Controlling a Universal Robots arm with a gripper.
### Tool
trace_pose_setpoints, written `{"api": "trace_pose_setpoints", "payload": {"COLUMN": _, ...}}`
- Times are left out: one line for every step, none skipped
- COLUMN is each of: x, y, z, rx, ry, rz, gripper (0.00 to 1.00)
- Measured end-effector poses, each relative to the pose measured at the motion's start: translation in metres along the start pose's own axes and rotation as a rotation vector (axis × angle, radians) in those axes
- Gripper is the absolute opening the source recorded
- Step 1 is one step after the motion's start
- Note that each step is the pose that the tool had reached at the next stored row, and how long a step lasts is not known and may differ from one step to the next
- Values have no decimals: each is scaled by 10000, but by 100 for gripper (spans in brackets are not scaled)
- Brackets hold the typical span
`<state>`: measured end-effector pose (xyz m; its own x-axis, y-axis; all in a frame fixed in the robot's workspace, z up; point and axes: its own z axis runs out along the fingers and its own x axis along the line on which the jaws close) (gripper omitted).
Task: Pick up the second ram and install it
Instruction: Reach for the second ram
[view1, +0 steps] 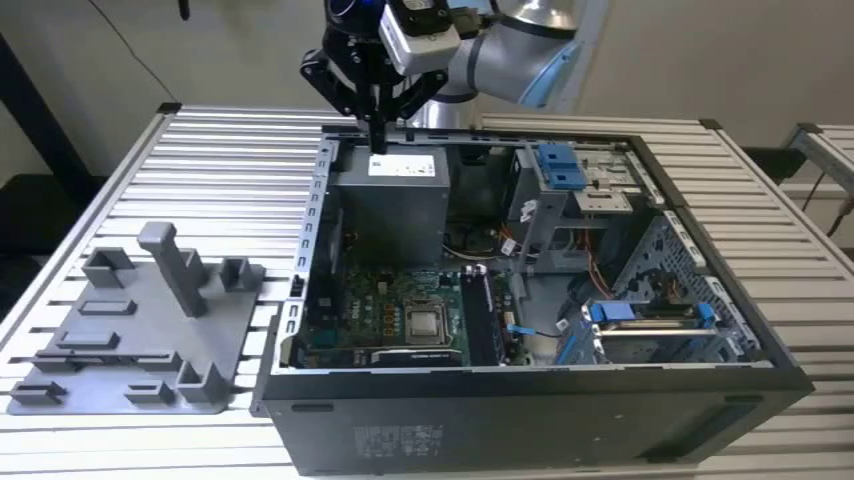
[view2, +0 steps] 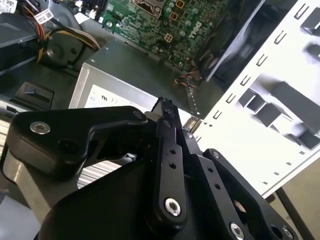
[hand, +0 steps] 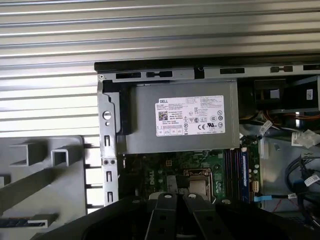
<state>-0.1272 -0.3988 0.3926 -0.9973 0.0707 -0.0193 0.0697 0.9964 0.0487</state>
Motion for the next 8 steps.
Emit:
{"api": "trace_pose_setpoints", "payload": {"x": 5, "y": 0, "z": 1, "rx": -1, "ry": 0, "rz": -1, "gripper": 11}}
{"api": "trace_pose_setpoints", "payload": {"x": 5, "y": 0, "z": 0, "rx": -1, "ry": 0, "rz": -1, "gripper": 11}}
{"api": "trace_pose_setpoints", "payload": {"x": 5, "y": 0, "z": 0, "rx": -1, "ry": 0, "rz": -1, "gripper": 11}}
{"api": "trace_pose_setpoints", "payload": {"x": 5, "y": 0, "z": 0, "rx": -1, "ry": 0, "rz": -1, "gripper": 11}}
{"api": "trace_pose_setpoints", "payload": {"x": 5, "y": 0, "z": 0, "rx": -1, "ry": 0, "rz": -1, "gripper": 11}}
{"api": "trace_pose_setpoints", "payload": {"x": 5, "y": 0, "z": 0, "rx": -1, "ry": 0, "rz": -1, "gripper": 11}}
{"api": "trace_pose_setpoints", "payload": {"x": 6, "y": 0, "z": 0, "rx": -1, "ry": 0, "rz": 0, "gripper": 11}}
{"api": "trace_pose_setpoints", "payload": {"x": 6, "y": 0, "z": 0, "rx": -1, "ry": 0, "rz": 0, "gripper": 11}}
